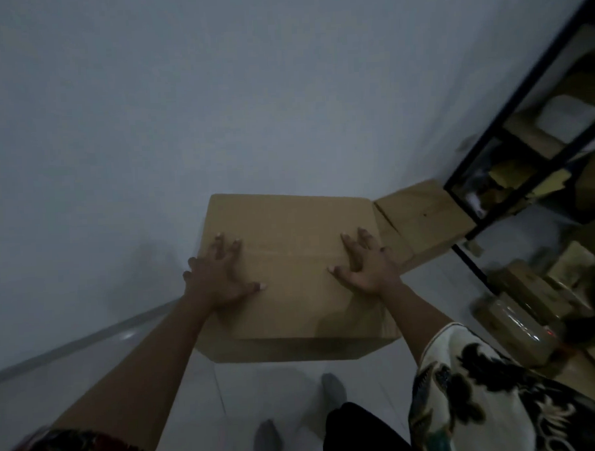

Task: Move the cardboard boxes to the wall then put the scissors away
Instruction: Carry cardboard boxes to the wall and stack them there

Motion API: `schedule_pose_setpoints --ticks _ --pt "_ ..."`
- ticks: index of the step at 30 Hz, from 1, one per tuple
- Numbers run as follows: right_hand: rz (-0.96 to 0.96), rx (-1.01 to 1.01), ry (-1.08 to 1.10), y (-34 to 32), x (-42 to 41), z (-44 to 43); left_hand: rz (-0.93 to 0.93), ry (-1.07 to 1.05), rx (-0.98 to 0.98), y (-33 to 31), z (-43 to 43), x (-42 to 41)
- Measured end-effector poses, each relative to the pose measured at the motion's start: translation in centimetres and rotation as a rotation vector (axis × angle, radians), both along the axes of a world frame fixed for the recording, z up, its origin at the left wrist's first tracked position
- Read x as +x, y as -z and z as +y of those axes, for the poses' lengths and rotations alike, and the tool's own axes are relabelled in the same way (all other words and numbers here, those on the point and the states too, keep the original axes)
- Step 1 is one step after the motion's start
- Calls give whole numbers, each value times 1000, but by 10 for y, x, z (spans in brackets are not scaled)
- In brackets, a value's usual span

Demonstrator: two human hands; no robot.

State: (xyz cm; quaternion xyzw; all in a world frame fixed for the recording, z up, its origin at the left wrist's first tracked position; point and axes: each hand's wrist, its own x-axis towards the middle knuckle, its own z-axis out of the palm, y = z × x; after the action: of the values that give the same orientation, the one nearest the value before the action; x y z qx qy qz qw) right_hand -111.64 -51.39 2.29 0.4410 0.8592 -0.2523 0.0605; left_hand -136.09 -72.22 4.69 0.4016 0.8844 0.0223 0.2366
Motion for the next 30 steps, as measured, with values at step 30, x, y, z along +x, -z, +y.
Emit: schedule_pose_setpoints --ticks 30 --pt "48 -37 -401 313 -116 116 -161 -241 67 311 21 -45"
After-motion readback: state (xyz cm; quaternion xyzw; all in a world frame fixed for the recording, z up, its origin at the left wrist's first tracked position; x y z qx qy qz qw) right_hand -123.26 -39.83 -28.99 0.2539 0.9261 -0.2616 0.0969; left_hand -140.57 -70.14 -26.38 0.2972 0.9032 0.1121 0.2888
